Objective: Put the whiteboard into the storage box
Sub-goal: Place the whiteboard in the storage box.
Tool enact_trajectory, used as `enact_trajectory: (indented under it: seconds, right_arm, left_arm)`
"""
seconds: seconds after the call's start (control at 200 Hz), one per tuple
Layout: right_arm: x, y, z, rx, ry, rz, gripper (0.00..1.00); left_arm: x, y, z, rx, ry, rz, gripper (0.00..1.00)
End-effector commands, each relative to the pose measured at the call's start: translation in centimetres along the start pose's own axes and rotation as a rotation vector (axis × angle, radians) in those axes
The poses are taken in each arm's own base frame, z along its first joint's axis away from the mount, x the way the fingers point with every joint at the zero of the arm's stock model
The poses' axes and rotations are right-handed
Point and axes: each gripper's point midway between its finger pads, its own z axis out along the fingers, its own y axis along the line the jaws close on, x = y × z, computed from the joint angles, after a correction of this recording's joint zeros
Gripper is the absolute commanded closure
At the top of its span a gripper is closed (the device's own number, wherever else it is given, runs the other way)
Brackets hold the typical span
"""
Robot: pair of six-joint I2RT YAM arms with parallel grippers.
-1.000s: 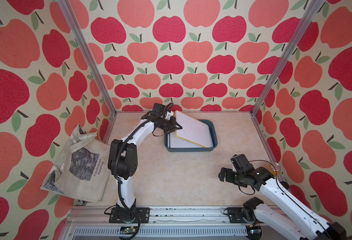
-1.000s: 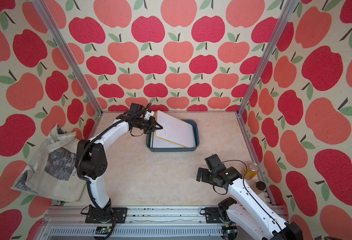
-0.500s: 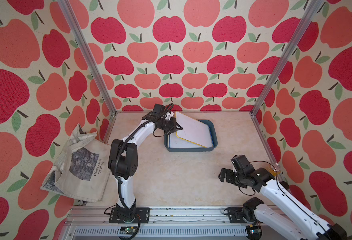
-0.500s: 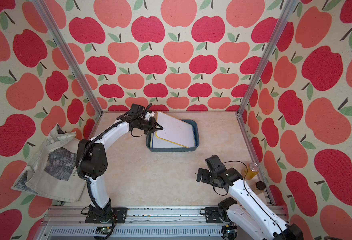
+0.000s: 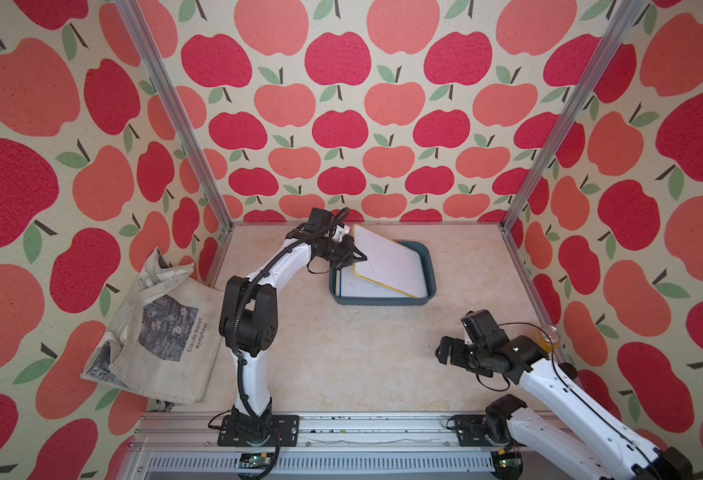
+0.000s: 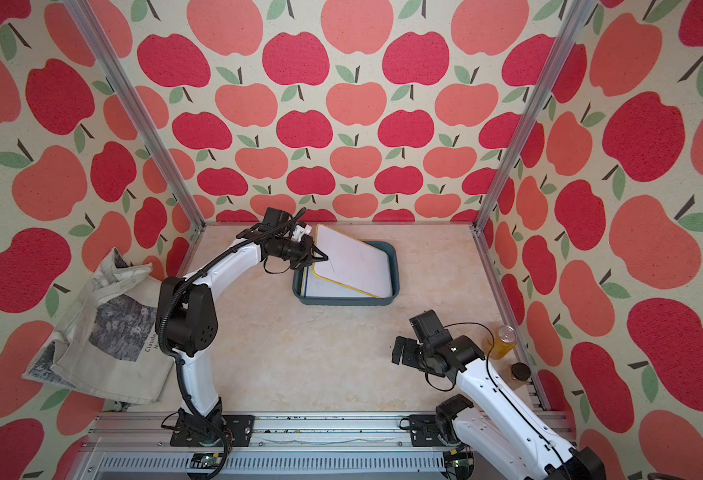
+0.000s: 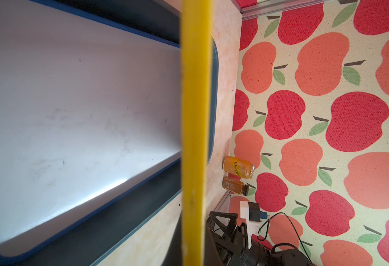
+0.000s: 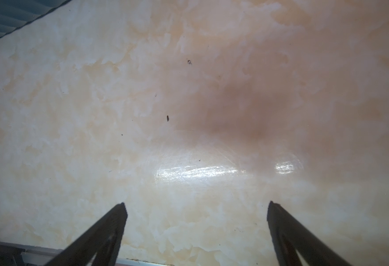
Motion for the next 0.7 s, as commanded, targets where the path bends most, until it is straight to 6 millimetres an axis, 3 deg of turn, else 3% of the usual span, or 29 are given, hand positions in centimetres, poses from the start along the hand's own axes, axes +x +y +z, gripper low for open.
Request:
enact_trajectory:
  seconds: [0.0, 0.695]
  right_arm:
    - [0.3, -0.1, 0.2, -0.004, 0.01, 0.024, 0.01]
    - [0.6, -0.4, 0.1, -0.009, 0.004, 0.027, 0.01]
  left_arm:
    - [2.8, 2.2, 1.8, -0.057, 0.107, -0.042, 0.94]
    - [3.7, 5.2, 1.9, -0.152, 0.134, -0.052, 0.82]
